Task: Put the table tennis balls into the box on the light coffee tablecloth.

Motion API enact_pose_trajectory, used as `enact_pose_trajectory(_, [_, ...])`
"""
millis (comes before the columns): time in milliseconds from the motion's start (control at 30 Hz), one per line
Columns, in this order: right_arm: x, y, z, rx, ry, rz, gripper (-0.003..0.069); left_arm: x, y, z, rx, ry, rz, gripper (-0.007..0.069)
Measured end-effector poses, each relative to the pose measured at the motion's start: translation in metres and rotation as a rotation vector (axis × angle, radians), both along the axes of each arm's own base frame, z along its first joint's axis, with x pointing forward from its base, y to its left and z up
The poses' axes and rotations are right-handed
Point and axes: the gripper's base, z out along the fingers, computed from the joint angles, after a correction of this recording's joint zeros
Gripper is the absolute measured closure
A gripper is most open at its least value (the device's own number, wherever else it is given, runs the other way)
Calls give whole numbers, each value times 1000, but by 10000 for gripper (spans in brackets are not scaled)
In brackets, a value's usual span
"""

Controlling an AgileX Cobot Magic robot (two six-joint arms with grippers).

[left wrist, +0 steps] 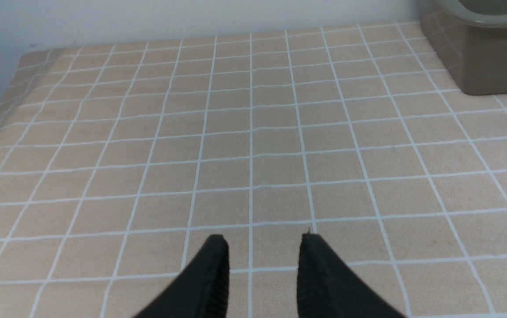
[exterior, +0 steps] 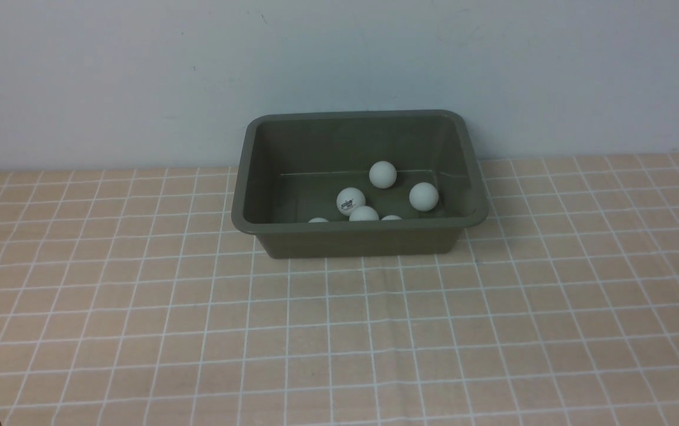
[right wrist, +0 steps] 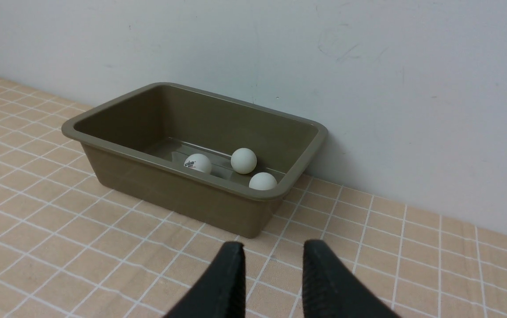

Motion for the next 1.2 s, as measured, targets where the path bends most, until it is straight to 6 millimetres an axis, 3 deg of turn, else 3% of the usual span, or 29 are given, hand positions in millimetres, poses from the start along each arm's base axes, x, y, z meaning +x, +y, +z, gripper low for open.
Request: enact_pose_trajectory(1200, [0,0,0,-4,1,-3,477,0,2,0,14,4,21,452])
